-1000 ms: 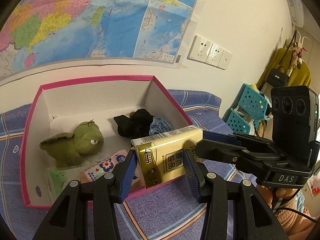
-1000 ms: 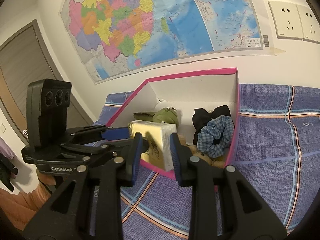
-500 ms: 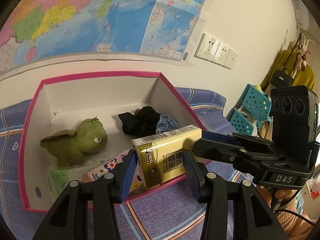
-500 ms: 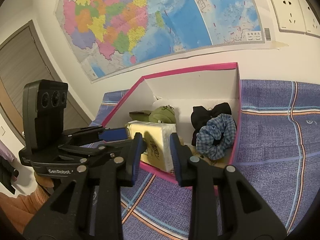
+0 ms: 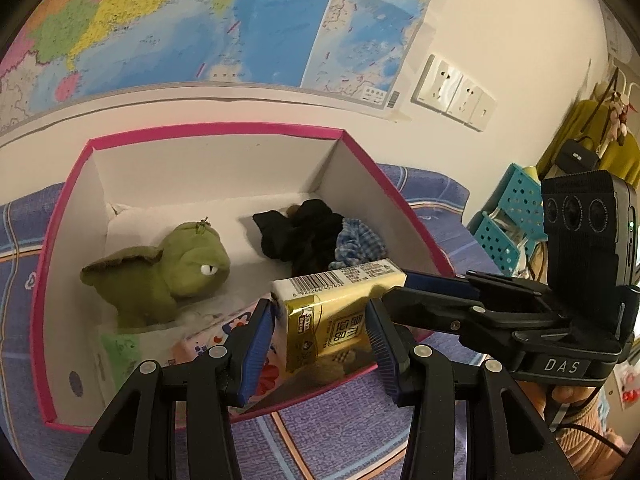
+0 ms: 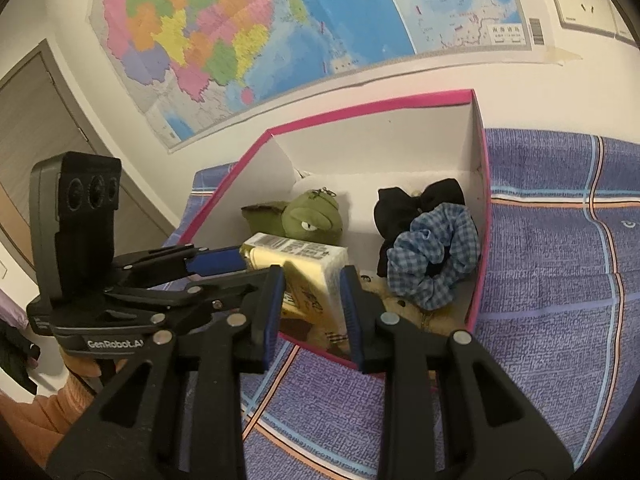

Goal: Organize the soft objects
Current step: 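Open the right tool and withdraw it from the box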

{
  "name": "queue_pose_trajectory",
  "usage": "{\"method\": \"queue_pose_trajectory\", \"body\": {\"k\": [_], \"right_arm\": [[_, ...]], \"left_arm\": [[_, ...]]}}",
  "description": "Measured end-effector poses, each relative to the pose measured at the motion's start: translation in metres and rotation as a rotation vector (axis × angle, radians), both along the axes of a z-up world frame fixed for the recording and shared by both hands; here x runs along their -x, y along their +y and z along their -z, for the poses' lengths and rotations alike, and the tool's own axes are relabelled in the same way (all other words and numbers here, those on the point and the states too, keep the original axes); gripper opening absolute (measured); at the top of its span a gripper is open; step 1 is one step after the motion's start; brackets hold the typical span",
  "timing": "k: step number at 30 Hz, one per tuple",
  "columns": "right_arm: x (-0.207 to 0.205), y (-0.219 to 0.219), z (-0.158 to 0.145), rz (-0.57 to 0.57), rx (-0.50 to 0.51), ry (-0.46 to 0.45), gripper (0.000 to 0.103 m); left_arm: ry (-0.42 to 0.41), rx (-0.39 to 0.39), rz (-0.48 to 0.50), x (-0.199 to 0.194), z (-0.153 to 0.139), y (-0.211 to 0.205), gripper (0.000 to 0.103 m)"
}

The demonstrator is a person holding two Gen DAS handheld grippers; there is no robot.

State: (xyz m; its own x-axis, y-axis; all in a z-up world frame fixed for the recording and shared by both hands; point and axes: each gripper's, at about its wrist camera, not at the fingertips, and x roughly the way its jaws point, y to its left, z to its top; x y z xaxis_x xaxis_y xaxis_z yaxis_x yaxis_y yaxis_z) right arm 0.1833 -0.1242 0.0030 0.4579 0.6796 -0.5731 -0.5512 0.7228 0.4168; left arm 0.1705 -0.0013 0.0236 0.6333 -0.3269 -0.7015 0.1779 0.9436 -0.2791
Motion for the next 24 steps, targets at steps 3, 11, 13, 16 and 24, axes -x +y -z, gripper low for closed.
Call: {"method": "queue_pose_trajectory", "body": {"k": [3, 11, 13, 16, 24], "right_arm": [[-0.001, 0.005, 0.0, 0.011, 0.031, -0.006, 0.032], [0.005, 0.012, 0.0, 0.029, 0.086, -0.045, 0.047], [0.012, 0.01, -0.001, 0.046, 0.1, -0.071, 0.055], [0.028, 0.005, -0.006, 0.06, 0.113, -0.123, 0.064], [0.085, 0.008, -0.006, 0.136, 0.177, -0.276, 0.094]], "left_arm": [[-0.009, -0.016, -0.023, 0.0, -0.001, 0.002, 0.05], [-0.041, -0.044, -0.088, 0.015, -0.001, 0.018, 0.071], [-0.072, -0.052, -0.1, 0.027, -0.004, 0.022, 0.074], [-0.127, -0.065, -0.114, 0.046, -0.01, 0.025, 0.09], [-0.22, -0.097, -0.198, 0.094, -0.015, 0.028, 0.103]]}}
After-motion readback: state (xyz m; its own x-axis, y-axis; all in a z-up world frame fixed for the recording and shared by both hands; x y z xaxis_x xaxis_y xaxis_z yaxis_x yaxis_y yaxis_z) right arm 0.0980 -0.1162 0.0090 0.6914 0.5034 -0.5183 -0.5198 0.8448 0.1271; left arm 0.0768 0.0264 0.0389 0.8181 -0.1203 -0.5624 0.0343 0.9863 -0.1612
